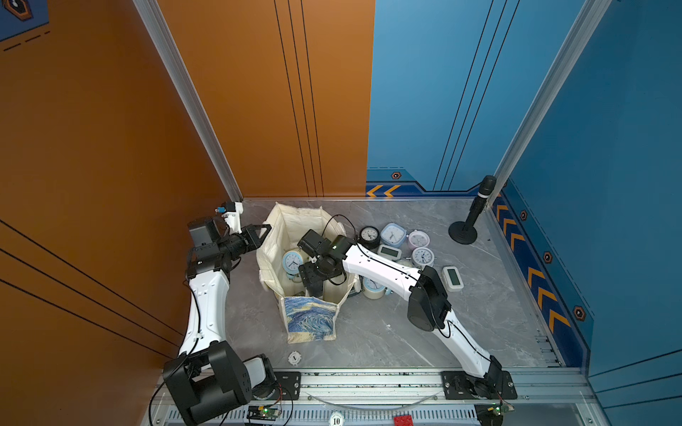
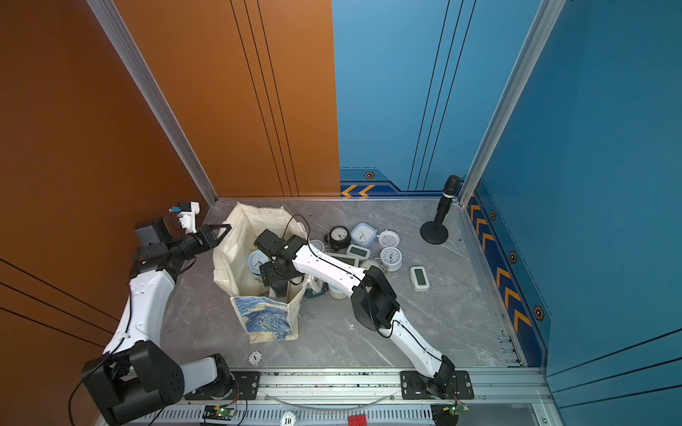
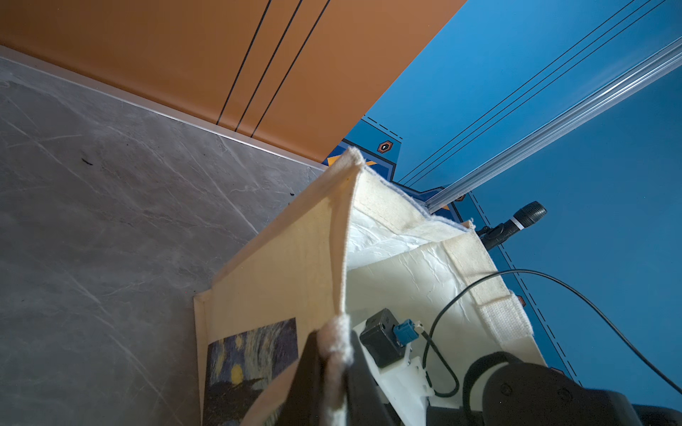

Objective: Put the alarm clock into the canvas bag
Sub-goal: Place the alarm at the canvas bag, then pick up the alarm from the center of the board.

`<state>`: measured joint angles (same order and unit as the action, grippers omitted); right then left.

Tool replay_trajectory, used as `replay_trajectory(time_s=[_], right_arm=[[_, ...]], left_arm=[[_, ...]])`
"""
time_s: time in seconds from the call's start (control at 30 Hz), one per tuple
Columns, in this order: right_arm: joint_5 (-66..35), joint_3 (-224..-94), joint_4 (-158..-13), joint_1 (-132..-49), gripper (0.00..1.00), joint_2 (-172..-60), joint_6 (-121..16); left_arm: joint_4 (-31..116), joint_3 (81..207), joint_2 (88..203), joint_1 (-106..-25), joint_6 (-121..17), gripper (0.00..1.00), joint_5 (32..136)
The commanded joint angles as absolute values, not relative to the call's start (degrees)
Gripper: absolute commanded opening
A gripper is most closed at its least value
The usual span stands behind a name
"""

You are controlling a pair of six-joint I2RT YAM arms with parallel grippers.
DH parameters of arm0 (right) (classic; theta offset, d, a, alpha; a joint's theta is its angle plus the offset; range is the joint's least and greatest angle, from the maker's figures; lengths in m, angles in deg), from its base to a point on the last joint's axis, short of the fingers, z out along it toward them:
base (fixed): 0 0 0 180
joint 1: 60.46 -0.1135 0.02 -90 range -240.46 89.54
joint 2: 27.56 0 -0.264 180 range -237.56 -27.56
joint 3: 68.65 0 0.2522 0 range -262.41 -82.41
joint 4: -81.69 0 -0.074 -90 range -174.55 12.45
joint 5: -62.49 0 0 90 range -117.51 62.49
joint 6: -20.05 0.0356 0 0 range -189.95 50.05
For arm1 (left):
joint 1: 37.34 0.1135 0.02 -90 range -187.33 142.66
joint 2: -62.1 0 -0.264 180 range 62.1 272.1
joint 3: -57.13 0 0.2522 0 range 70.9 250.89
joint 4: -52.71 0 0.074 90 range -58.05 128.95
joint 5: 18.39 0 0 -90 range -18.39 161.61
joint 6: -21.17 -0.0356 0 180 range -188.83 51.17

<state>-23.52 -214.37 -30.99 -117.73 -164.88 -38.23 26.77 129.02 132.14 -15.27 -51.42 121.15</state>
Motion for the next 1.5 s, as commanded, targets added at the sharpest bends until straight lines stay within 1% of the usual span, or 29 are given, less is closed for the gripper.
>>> replay_trajectory(time_s=[0.0,0.47,0.83,0.93,1.03,1.1,1.2,1.27,1.33,1.47], right_arm=[[-25.2,-216.5,-29.7,-117.6,0.89,-160.2,-39.3],[-26.0,-218.8,-29.7,-117.2,0.88,-152.1,-41.9],[-29.2,-218.7,-26.8,-114.2,0.89,-146.8,-45.3],[-30.8,-218.2,-25.9,-113.2,0.89,-143.4,-46.2],[-32.3,-217.0,-25.8,-112.2,0.9,-141.5,-46.9],[-33.1,-215.8,-25.8,-111.3,0.91,-140.0,-47.4],[-34.1,-213.2,-25.8,-109.6,0.93,-137.6,-47.8],[-34.4,-211.0,-25.8,-108.4,0.95,-136.0,-47.9],[-34.7,-208.4,-25.9,-107.0,1.0,-134.4,-47.8],[-35.9,-203.2,-26.0,-104.2,1.0,-131.1,-48.6]], left_arm=[[27.6,128.1,131.2,-15.3,-51.9,0.0,121.4],[27.6,128.1,131.4,-15.4,-51.9,0.0,121.3],[27.6,128.1,131.6,-15.5,-51.6,0.0,122.0],[27.6,128.0,131.5,-15.5,-51.7,0.0,122.2],[27.6,128.1,131.4,-15.5,-51.7,0.03,122.2],[27.6,128.0,131.4,-15.5,-51.7,0.0,122.2],[29.7,127.8,131.1,-15.5,-51.6,0.0,121.9],[29.7,127.7,130.9,-15.5,-51.6,0.0,121.3],[29.7,127.7,130.8,-15.1,-51.5,0.0,121.1],[29.7,127.7,130.8,-15.0,-51.4,0.0,121.1]])
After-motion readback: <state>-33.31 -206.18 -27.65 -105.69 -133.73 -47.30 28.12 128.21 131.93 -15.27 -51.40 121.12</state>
